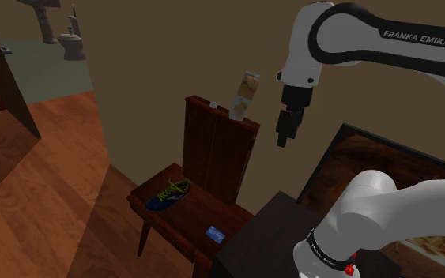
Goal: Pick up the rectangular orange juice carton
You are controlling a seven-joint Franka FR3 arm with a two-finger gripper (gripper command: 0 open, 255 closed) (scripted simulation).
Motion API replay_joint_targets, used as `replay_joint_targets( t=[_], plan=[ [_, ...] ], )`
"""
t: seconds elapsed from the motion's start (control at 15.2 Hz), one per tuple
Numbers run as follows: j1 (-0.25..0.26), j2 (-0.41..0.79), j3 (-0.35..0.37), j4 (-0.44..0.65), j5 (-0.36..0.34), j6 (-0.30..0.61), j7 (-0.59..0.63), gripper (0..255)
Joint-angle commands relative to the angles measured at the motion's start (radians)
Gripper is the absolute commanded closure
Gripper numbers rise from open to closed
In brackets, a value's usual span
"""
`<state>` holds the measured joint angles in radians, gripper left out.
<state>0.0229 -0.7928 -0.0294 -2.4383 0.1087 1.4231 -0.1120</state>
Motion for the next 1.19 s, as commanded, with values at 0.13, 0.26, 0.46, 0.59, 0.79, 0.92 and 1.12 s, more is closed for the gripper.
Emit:
replay_joint_targets(
  t=[0.13,0.26,0.46,0.59,0.79,0.92,1.12],
  plan=[
    [-0.022,0.040,0.014,0.025,0.010,0.065,0.058,0],
    [-0.045,0.079,0.027,0.052,0.016,0.128,0.115,0],
    [-0.081,0.136,0.044,0.095,0.019,0.216,0.201,0],
    [-0.105,0.173,0.055,0.127,0.017,0.271,0.259,0],
    [-0.142,0.224,0.069,0.177,0.007,0.347,0.346,0],
    [-0.168,0.257,0.078,0.211,-0.003,0.394,0.404,0],
    [-0.208,0.303,0.090,0.265,-0.025,0.457,0.494,0]
  ],
)
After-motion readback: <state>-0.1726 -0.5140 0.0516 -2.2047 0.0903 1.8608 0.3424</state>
